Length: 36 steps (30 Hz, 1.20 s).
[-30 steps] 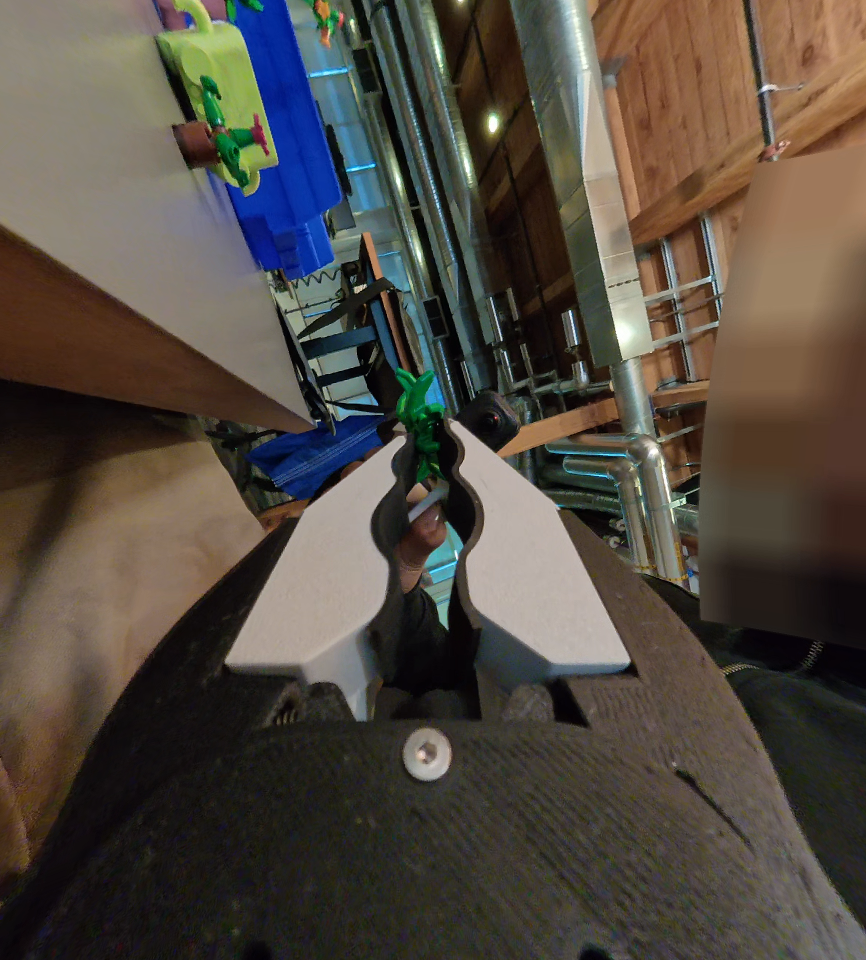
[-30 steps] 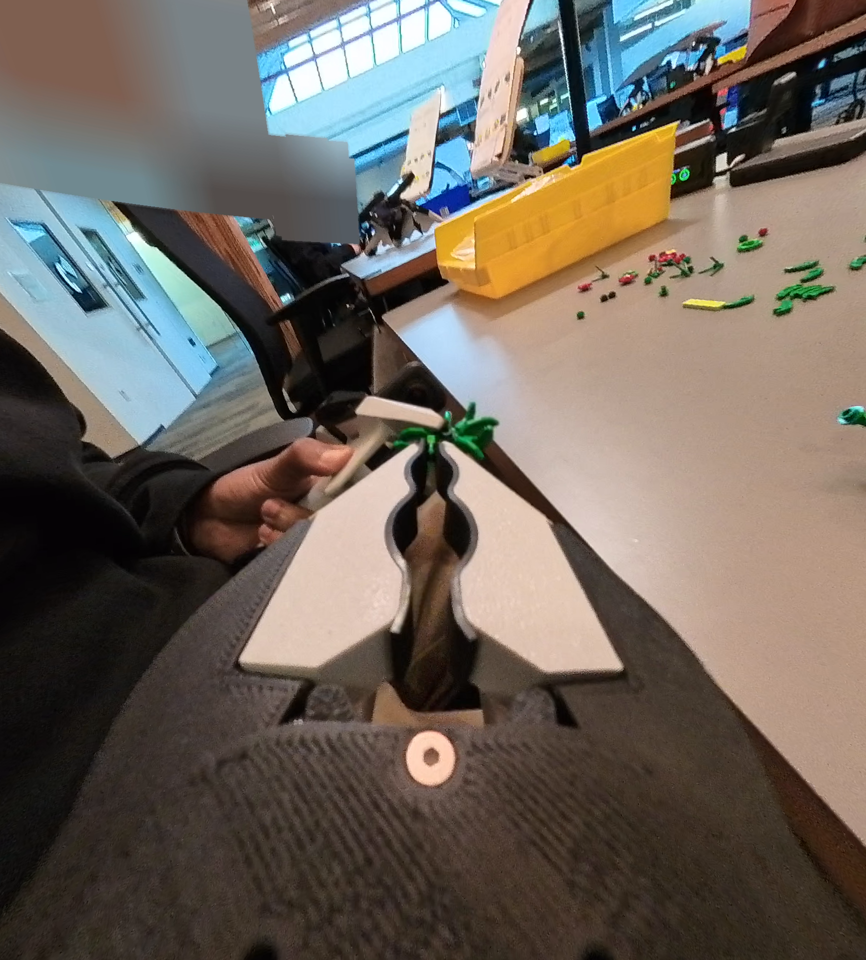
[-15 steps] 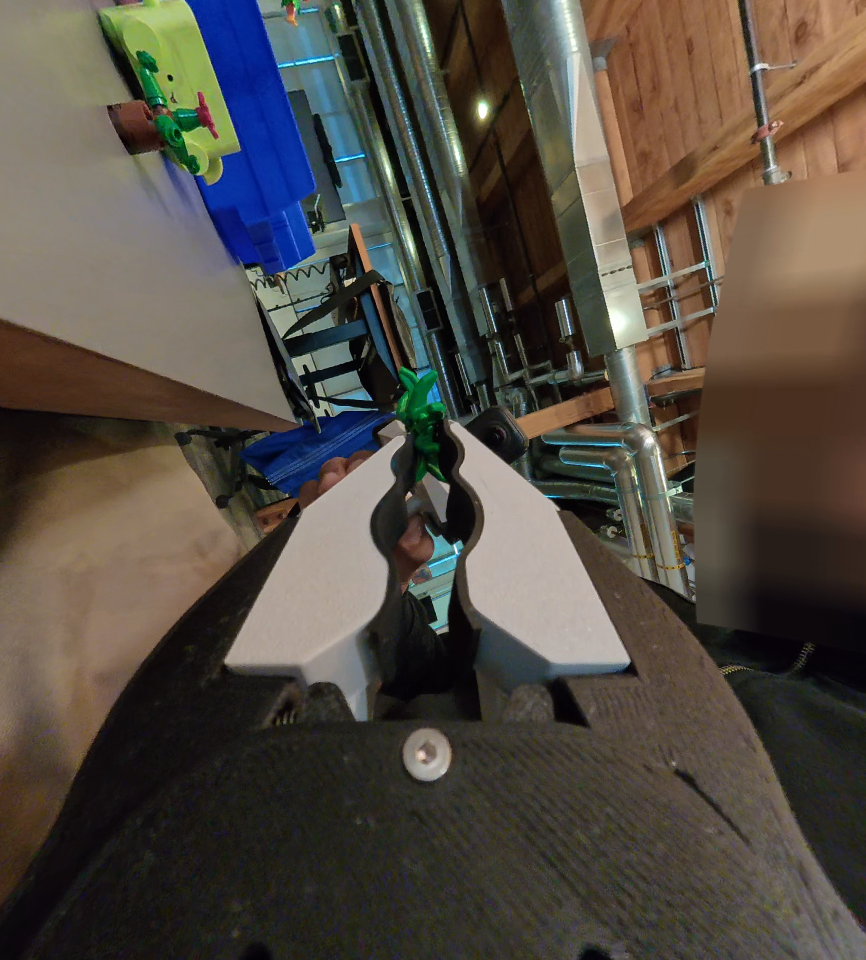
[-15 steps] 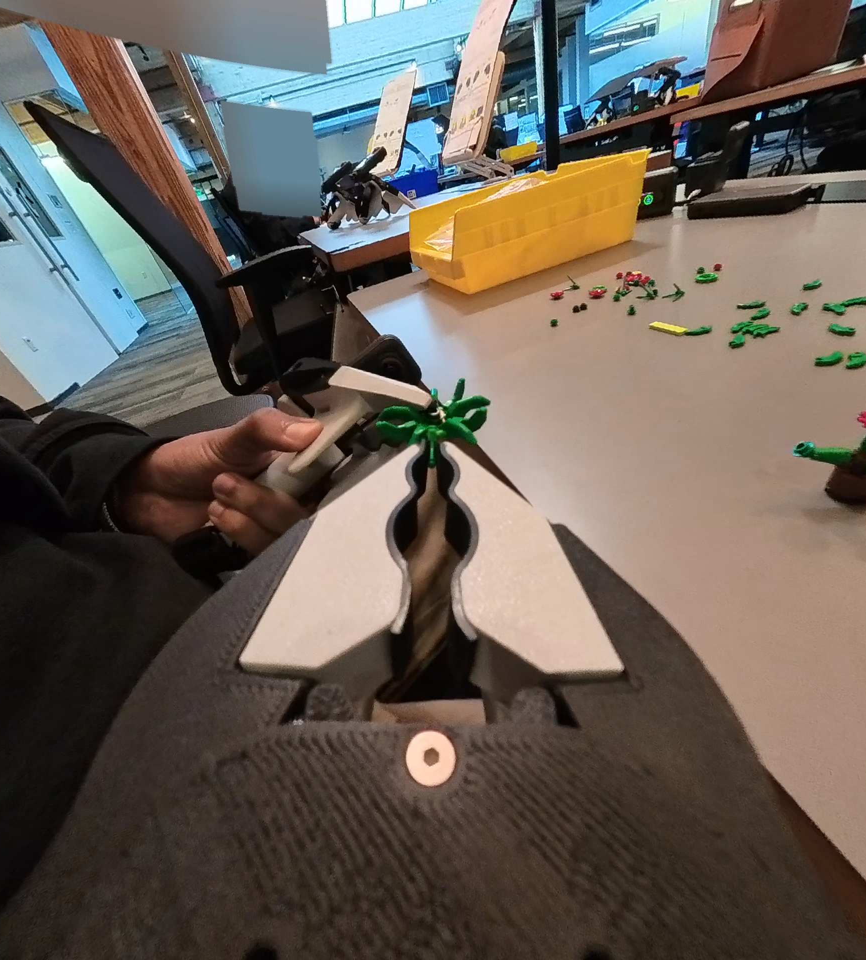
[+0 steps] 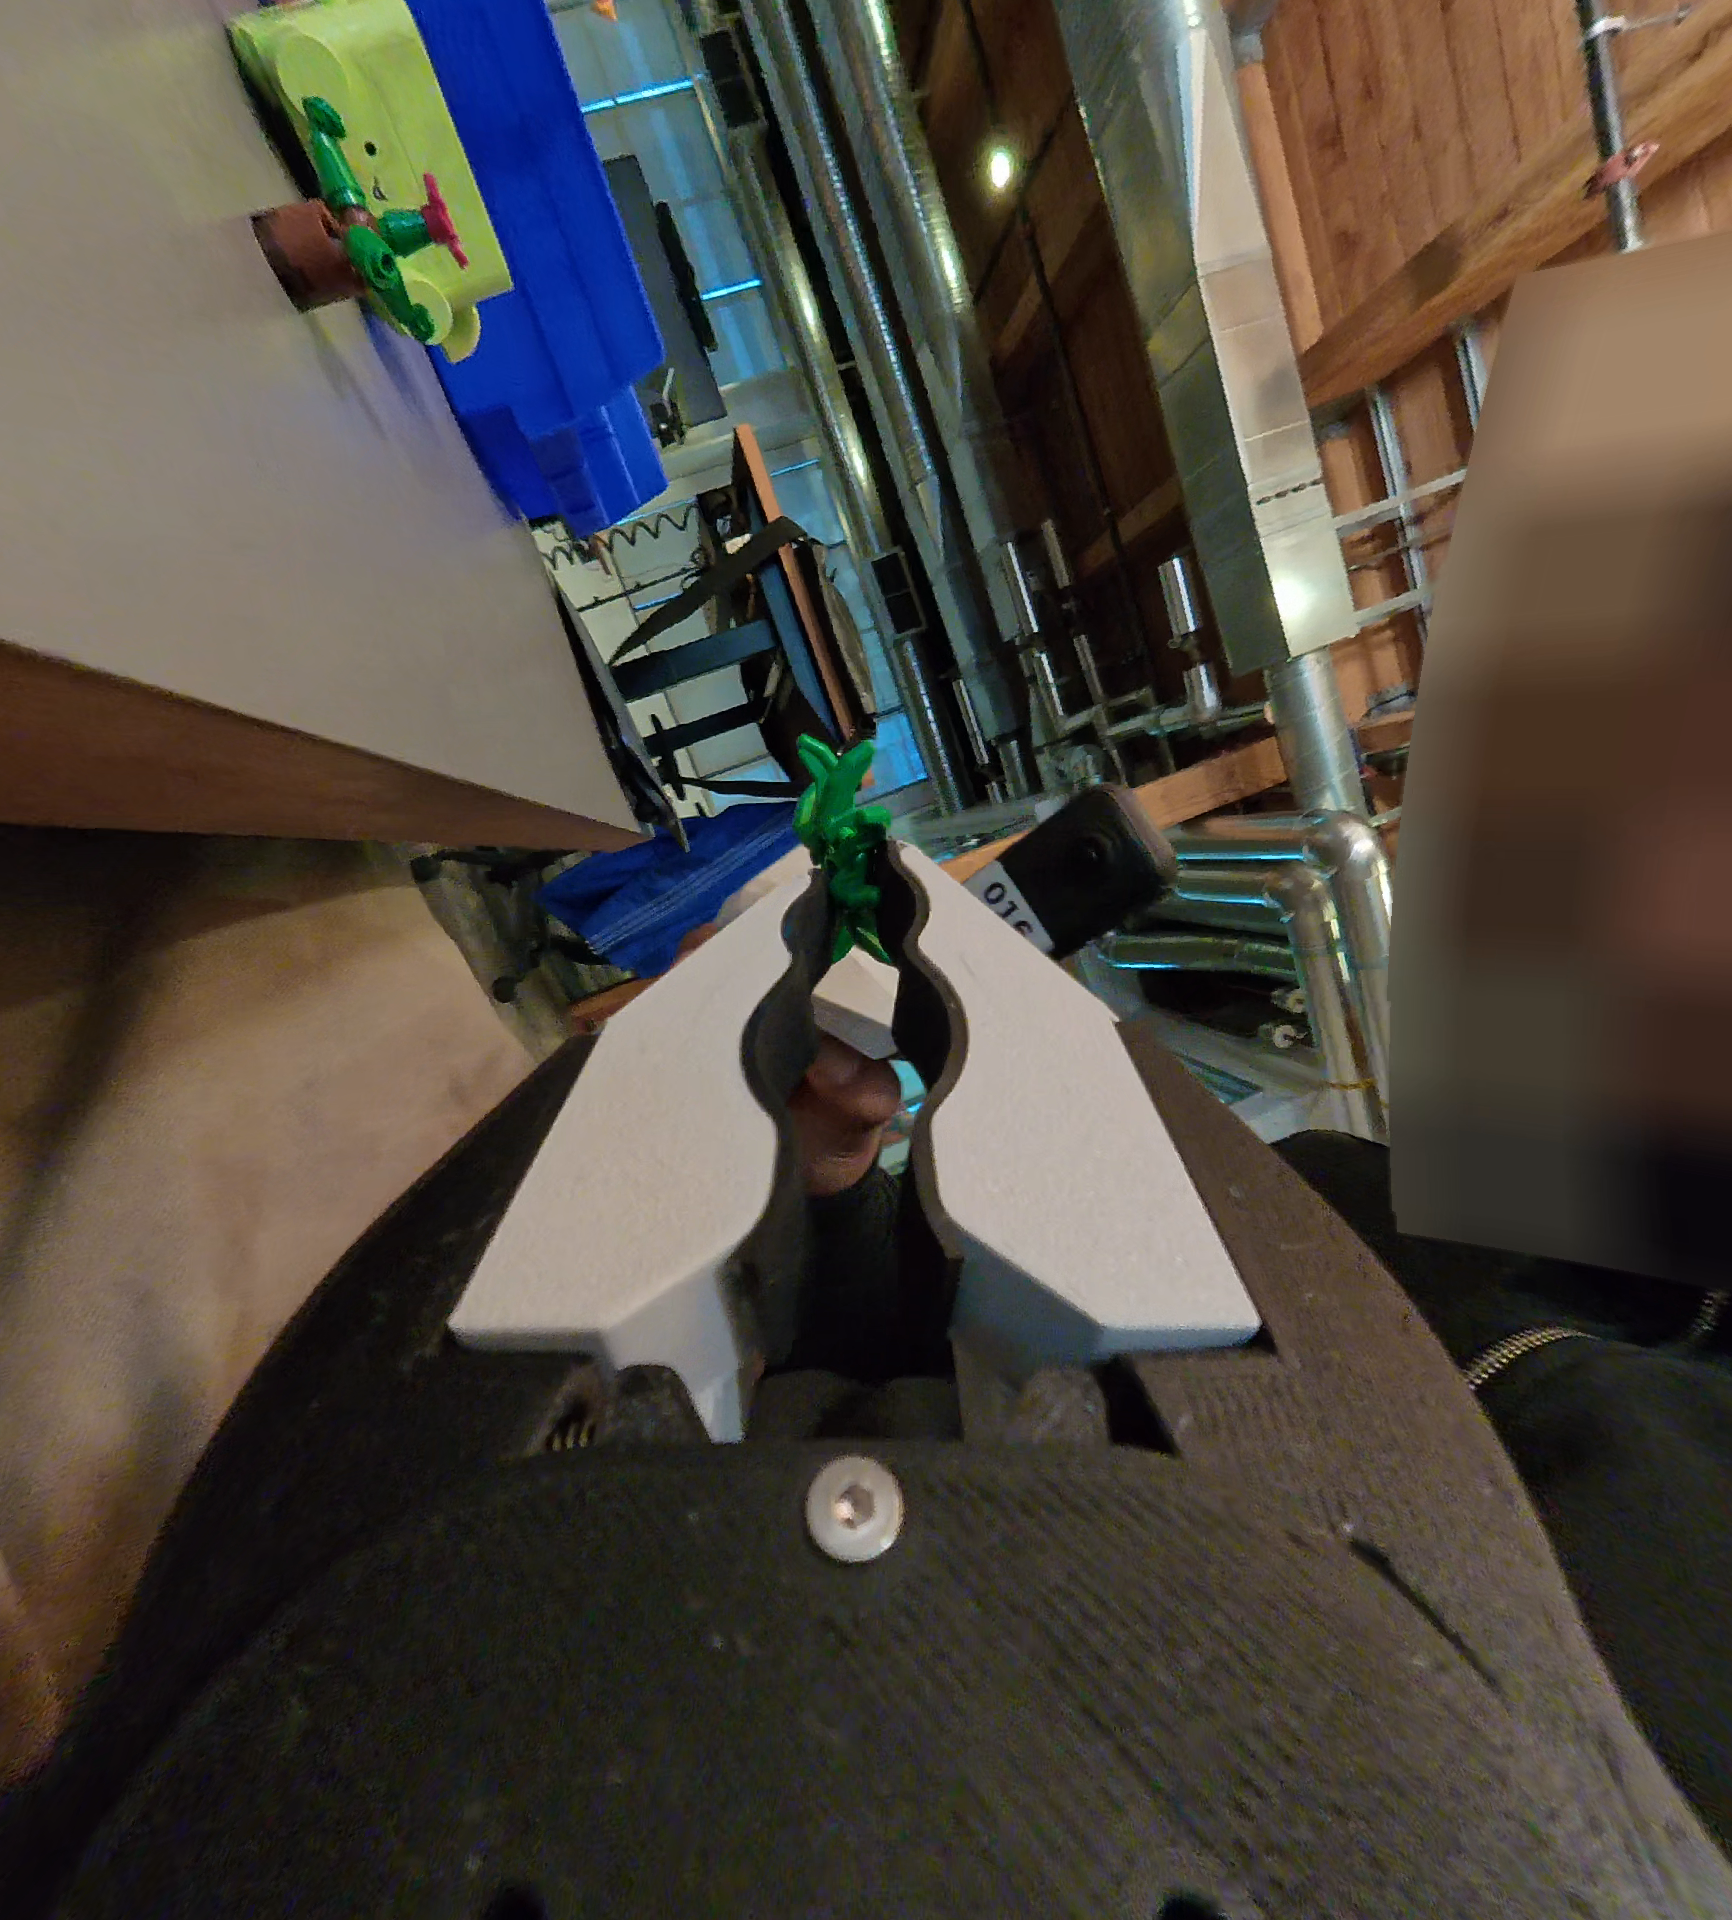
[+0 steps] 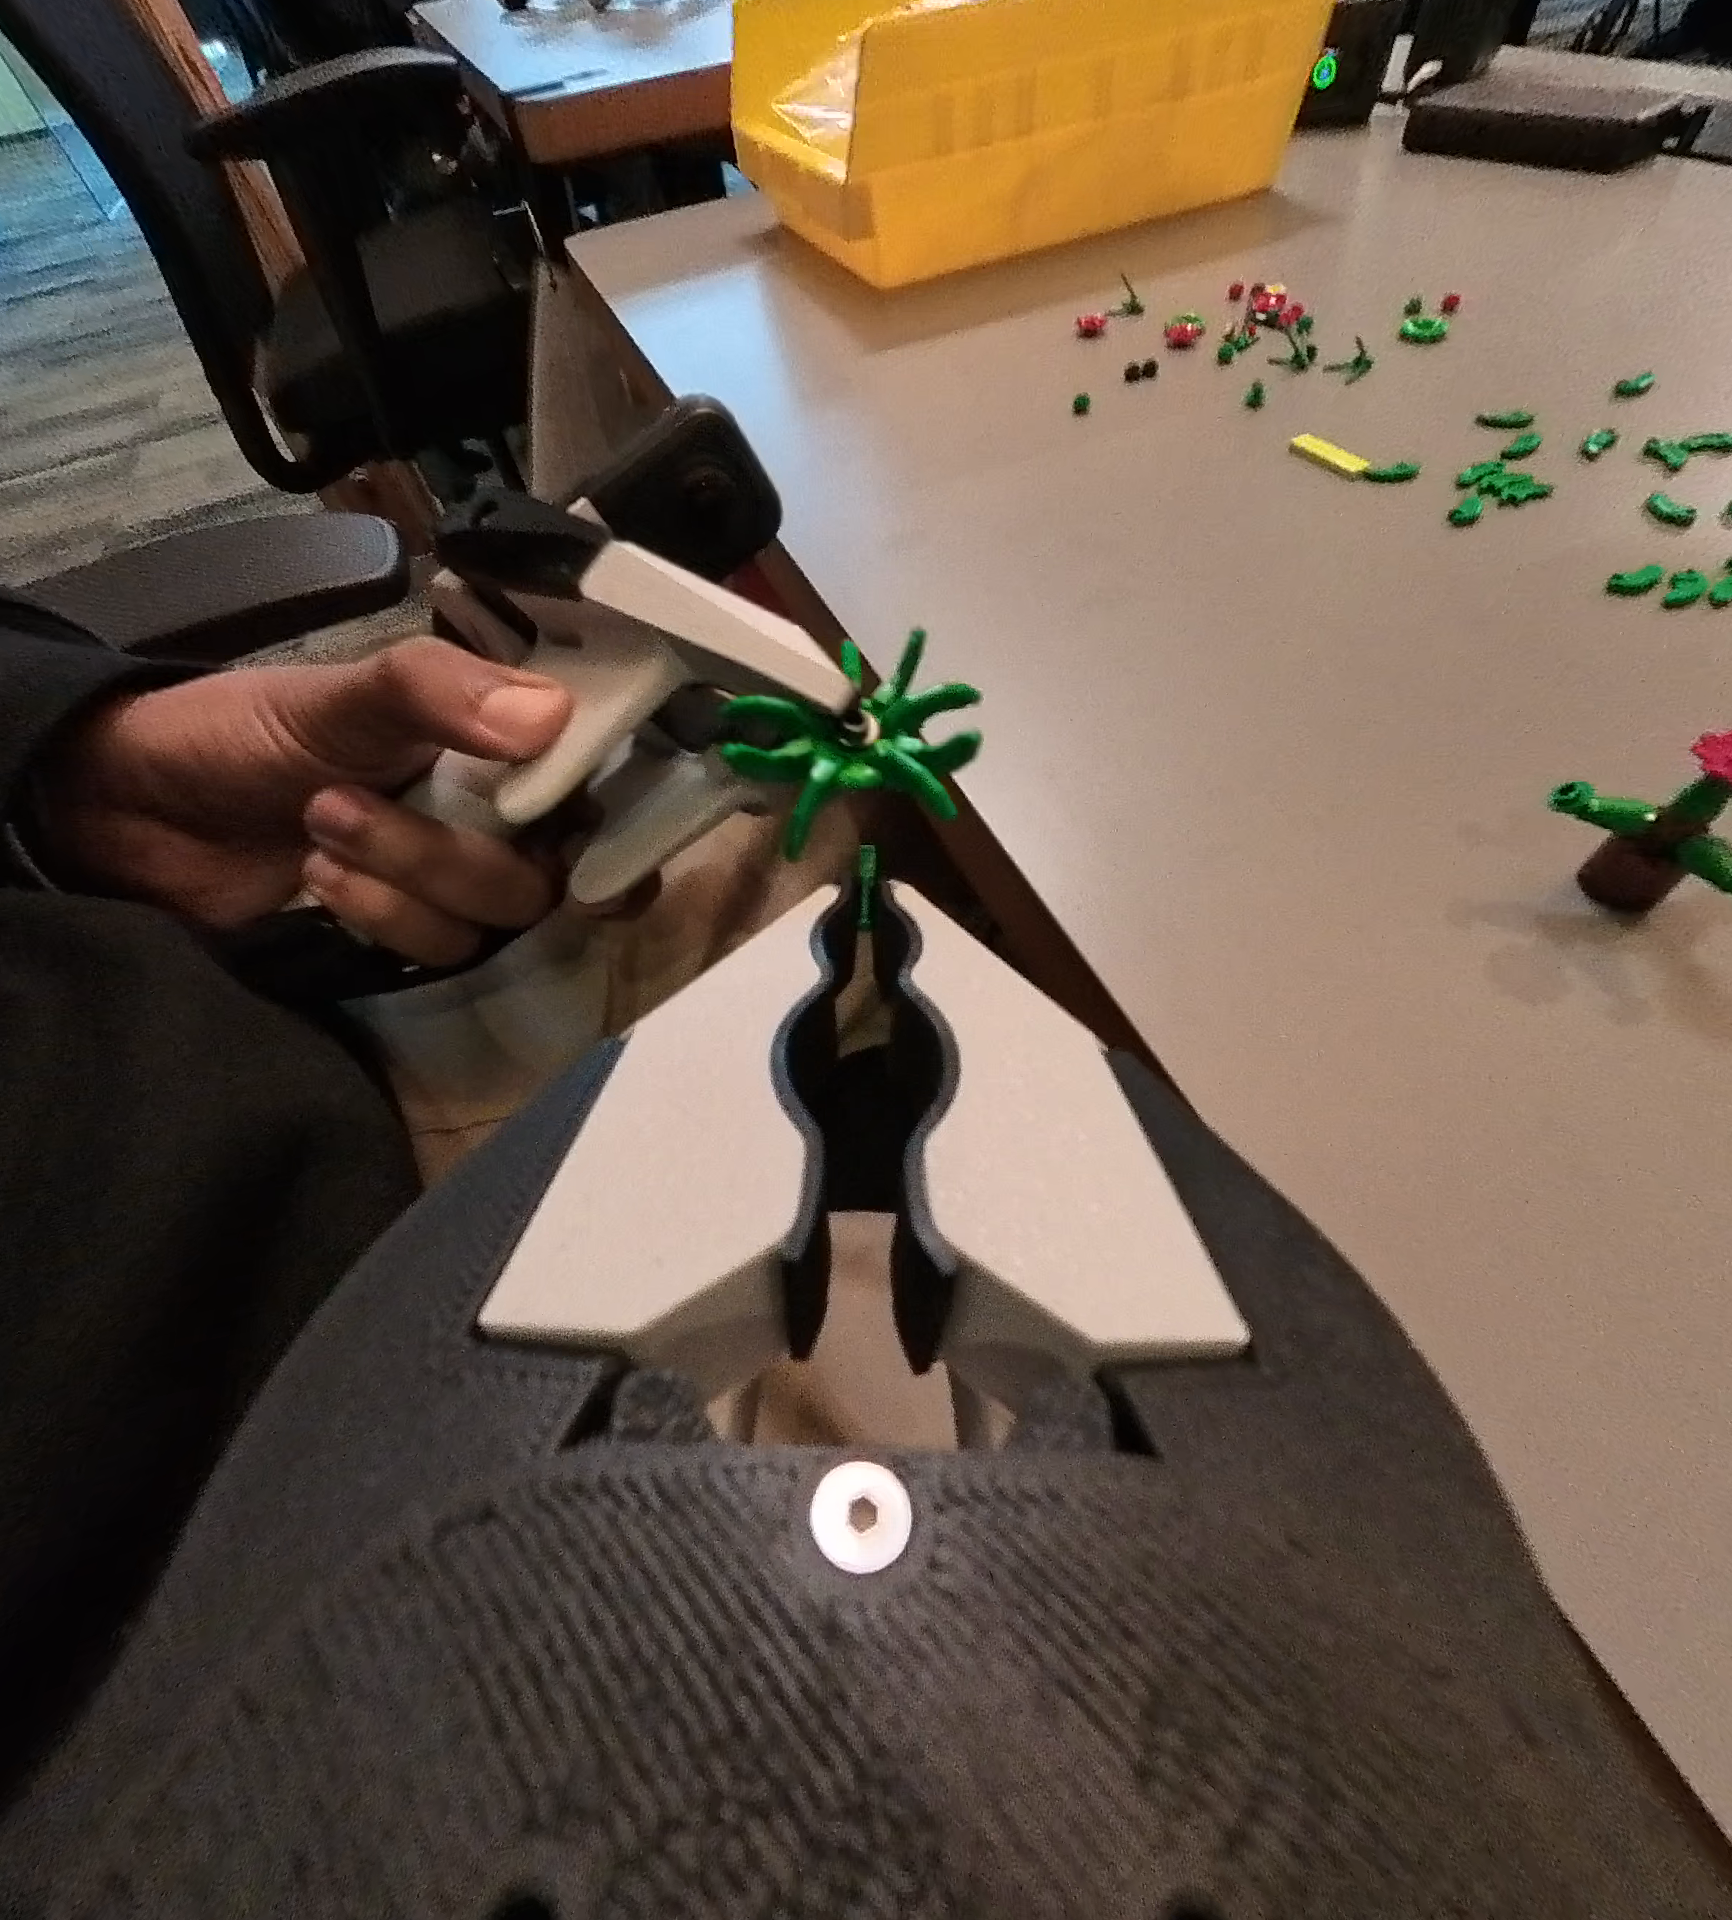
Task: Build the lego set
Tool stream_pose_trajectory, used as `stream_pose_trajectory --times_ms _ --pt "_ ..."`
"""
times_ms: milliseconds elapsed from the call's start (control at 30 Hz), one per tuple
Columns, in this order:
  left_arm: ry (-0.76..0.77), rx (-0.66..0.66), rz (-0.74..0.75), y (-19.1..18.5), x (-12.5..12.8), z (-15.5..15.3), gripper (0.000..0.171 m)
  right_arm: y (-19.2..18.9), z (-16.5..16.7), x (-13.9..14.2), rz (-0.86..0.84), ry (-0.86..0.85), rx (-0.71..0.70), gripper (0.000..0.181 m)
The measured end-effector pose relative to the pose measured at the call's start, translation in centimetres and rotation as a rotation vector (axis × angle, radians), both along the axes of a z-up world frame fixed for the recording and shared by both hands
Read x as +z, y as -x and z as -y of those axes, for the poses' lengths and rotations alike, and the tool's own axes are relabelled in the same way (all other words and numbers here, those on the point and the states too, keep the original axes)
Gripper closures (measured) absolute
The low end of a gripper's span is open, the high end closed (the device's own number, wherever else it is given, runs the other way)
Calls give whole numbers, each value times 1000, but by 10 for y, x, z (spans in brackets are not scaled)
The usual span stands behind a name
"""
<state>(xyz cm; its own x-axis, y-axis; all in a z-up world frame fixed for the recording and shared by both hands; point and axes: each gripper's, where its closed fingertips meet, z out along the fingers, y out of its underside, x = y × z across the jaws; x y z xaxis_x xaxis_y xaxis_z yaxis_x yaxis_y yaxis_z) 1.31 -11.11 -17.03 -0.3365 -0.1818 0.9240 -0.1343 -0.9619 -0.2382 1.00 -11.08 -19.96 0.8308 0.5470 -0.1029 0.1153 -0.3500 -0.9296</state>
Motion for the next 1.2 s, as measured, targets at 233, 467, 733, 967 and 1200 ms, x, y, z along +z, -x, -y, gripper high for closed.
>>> stream_pose_trajectory --times_ms 233,467,733,967,1200 --pt "-60 -19 -51 -4 -8 4 161 -3 1 4 6 -20 -8 180" --pt "-141 -36 -94 -5 -11 7 161 -3 5 6 17 -25 10 180" --pt "-213 -64 -133 -2 -11 14 164 -1 9 8 -65 -4 44 180" --pt "-259 -99 -148 0 -14 16 163 1 11 5 -111 32 76 180" --pt "-459 -174 -304 3 -37 22 163 3 17 -17 123 90 116 180"
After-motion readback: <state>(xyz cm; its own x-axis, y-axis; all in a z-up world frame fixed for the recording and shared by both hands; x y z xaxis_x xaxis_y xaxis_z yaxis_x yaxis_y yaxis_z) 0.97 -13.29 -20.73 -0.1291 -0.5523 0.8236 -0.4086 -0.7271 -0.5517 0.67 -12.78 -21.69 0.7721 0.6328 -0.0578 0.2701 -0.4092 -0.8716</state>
